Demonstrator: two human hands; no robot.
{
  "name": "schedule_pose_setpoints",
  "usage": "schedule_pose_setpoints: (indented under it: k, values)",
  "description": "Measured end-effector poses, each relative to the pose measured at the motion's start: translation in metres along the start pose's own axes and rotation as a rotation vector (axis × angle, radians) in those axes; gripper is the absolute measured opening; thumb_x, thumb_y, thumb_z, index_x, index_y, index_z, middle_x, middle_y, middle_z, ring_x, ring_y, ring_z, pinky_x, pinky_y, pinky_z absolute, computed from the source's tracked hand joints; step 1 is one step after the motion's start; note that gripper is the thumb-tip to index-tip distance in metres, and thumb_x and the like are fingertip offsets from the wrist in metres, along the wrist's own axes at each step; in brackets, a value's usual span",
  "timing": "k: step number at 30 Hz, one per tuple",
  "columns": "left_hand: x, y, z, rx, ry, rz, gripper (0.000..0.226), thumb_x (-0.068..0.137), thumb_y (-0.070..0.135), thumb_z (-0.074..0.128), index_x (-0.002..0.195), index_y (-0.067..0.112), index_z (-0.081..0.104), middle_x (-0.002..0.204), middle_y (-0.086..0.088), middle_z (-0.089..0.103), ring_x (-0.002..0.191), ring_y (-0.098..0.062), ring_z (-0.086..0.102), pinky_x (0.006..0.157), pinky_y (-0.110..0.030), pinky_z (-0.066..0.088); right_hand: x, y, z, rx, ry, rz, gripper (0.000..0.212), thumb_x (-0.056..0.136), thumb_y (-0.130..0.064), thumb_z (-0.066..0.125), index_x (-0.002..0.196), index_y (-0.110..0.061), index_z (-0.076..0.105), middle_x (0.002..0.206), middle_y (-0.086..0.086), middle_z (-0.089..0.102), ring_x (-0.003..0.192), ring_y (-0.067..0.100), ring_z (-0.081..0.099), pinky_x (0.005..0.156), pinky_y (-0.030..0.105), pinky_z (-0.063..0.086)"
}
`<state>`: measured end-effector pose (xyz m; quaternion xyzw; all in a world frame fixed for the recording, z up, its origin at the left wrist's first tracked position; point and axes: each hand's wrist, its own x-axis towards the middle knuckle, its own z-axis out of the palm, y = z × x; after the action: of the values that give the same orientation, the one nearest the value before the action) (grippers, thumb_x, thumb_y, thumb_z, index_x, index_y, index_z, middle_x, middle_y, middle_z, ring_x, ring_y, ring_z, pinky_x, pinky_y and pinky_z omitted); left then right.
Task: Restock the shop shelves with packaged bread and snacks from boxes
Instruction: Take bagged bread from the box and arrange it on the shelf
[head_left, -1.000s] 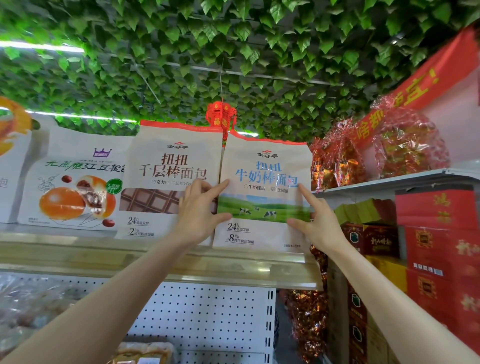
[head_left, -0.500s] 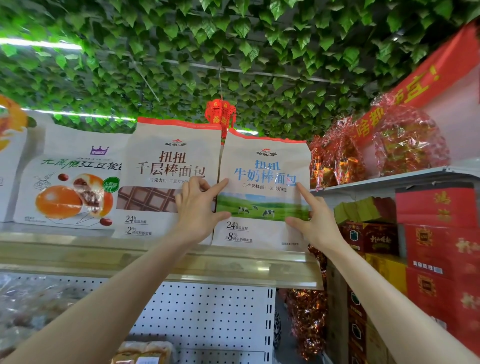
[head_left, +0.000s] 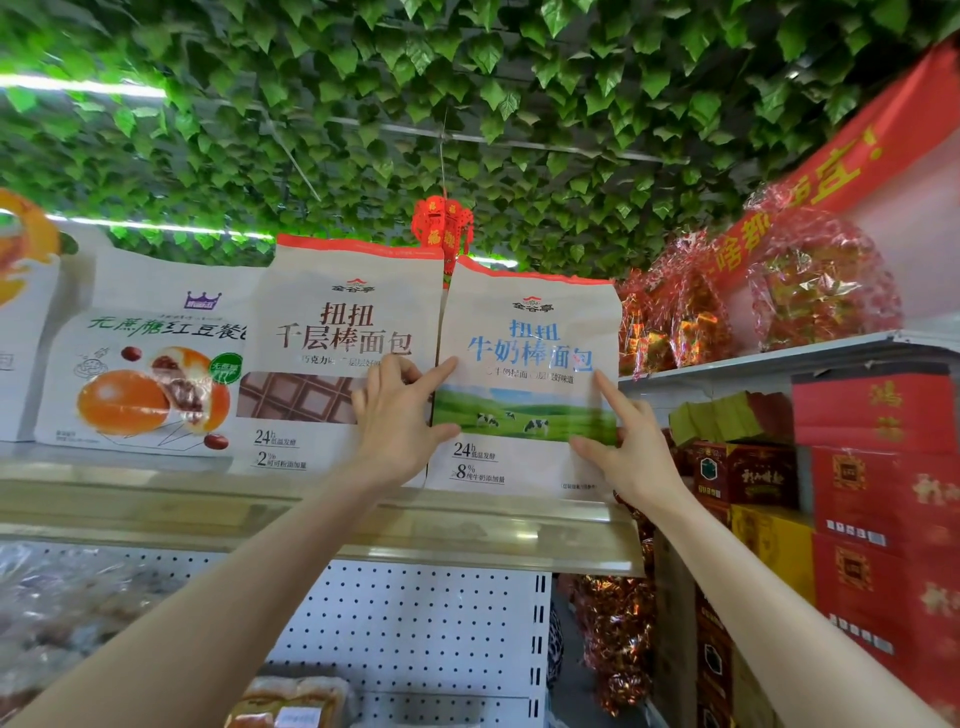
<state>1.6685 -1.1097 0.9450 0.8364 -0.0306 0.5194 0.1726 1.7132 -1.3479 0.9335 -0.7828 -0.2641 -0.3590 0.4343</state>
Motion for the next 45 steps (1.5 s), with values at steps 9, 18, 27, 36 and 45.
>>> schedule_pose_setpoints:
  k: [9,18,27,36,45]
  values:
    - [-0.016,0.001,-0.013,-0.135,-0.024,-0.064,0.065,0.082,0.036,0.074,0.140,0.036,0.046,0.113,0.007,0.029,0.123,-0.019,0.029,0.093,-0.028,0.016,-0.016,-0.015,-0.004,0.039,-0.001,0.017,0.081,0.086,-0.021,0.072,0.152,-0.029,0.026,0.149,0.003,0.030,0.134,0.019,0.034,0.106,0.027,0.030]
    - [-0.043,0.010,-0.042,-0.390,-0.042,-0.129,0.065,0.081,0.029,0.076,0.139,0.027,0.048,0.117,0.002,0.039,0.118,-0.015,0.041,0.104,-0.025,0.029,-0.038,-0.045,-0.016,0.066,0.023,-0.017,0.073,0.087,-0.028,0.070,0.149,-0.024,0.032,0.153,0.001,0.031,0.139,0.018,0.031,0.114,0.038,0.029]
    - [-0.088,0.016,-0.099,-0.610,-0.048,-0.152,0.048,0.085,0.028,0.073,0.129,0.028,0.053,0.117,0.009,0.053,0.101,-0.002,0.050,0.092,-0.021,0.037,-0.080,-0.100,-0.001,0.168,0.018,-0.032,0.056,0.091,-0.027,0.066,0.142,-0.020,0.044,0.141,-0.003,0.050,0.120,0.012,0.051,0.103,0.034,0.042]
    - [-0.168,-0.061,-0.238,-0.579,-0.116,-0.217,0.053,0.086,0.036,0.070,0.133,0.027,0.050,0.113,0.003,0.056,0.106,-0.011,0.054,0.090,-0.024,0.046,-0.162,-0.223,0.078,0.317,-0.038,0.040,0.043,0.094,-0.025,0.061,0.135,-0.017,0.051,0.121,0.000,0.060,0.097,0.007,0.055,0.073,0.010,0.041]
    - [-0.272,-0.179,-0.380,-0.494,-0.147,-0.334,0.052,0.086,0.032,0.071,0.133,0.025,0.051,0.101,0.010,0.057,0.102,-0.013,0.057,0.080,-0.017,0.046,-0.279,-0.353,0.197,0.476,-0.153,0.147,0.048,0.094,-0.028,0.060,0.139,-0.013,0.048,0.109,-0.007,0.058,0.098,0.009,0.056,0.090,0.028,0.047]
